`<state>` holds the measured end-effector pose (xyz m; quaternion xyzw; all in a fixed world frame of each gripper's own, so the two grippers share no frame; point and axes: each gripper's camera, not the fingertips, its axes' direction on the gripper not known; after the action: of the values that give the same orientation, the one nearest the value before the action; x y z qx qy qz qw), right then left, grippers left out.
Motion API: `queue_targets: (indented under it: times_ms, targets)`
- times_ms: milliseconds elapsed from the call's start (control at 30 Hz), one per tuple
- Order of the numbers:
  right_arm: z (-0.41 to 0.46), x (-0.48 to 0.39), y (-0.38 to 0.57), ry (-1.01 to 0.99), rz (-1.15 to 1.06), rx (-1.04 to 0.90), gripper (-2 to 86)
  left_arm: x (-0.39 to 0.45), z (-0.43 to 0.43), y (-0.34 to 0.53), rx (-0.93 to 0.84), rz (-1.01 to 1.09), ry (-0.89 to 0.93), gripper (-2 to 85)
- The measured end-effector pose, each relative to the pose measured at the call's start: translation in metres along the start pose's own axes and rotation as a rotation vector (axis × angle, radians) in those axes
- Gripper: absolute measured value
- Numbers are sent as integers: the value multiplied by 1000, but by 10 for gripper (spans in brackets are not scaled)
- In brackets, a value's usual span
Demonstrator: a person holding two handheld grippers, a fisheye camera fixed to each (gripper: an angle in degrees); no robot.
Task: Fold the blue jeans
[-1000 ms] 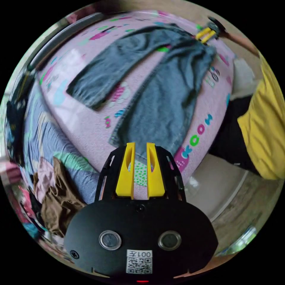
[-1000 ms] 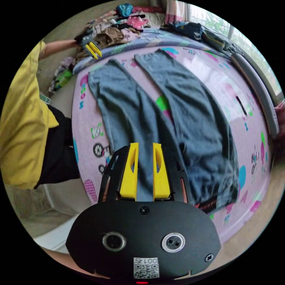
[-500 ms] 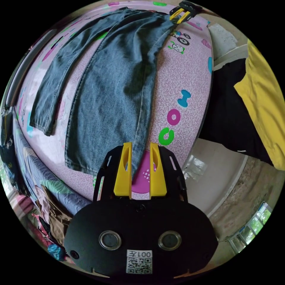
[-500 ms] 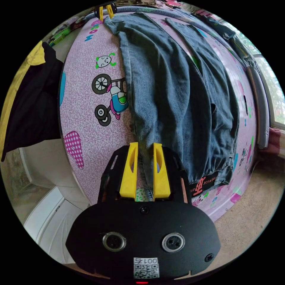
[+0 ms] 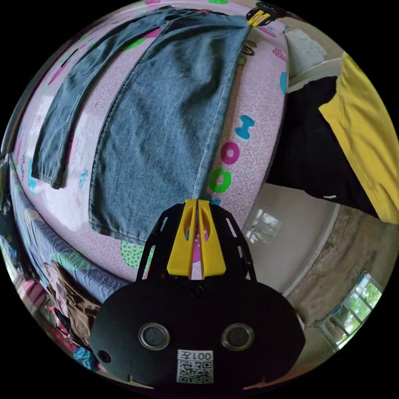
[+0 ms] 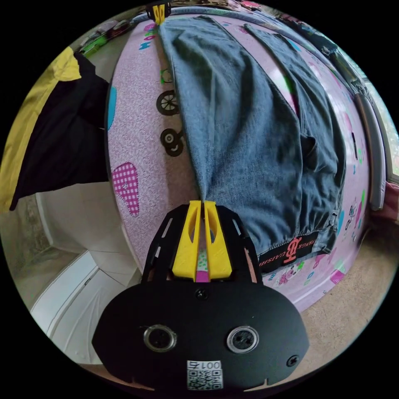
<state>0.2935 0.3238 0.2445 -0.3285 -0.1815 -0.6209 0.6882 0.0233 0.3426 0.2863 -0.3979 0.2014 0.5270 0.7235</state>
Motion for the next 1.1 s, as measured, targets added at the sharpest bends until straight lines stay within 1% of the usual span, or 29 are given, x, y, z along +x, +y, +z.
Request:
queue_targets:
  times_ms: [100,267,400,533,633,733,800,900,1000,1100]
  targets:
    - [4,-4,9,-35,-7,-16,5,11,-2,-4,3,29,15,-14]
    - [9,-2,17,-55,-8,-19,7,18,8,-17,-56,90,14,-14]
    - [10,6,30,-67,18,-5,15,10,7,-22,-62,59,27,-16]
    - [1,15,50,-102,71,27,28,4,7,-14,-126,-6,41,-13]
    - [-17,30,80,-124,193,102,32,-3,-7,-1,-110,-125,67,-15]
    - [-27,63,129,-112,427,180,20,-16,-30,1,-65,-241,33,-16]
    - [-25,97,172,-102,647,256,11,-26,-44,-9,-19,-268,11,-16]
    - [-6,130,203,-101,762,251,6,-45,-59,-34,46,-284,-19,-16]
    - [22,150,215,-140,796,203,3,-61,-69,-53,83,-286,-31,-16]
    - [38,165,224,-137,829,153,2,-75,-80,-61,110,-308,-28,-16]
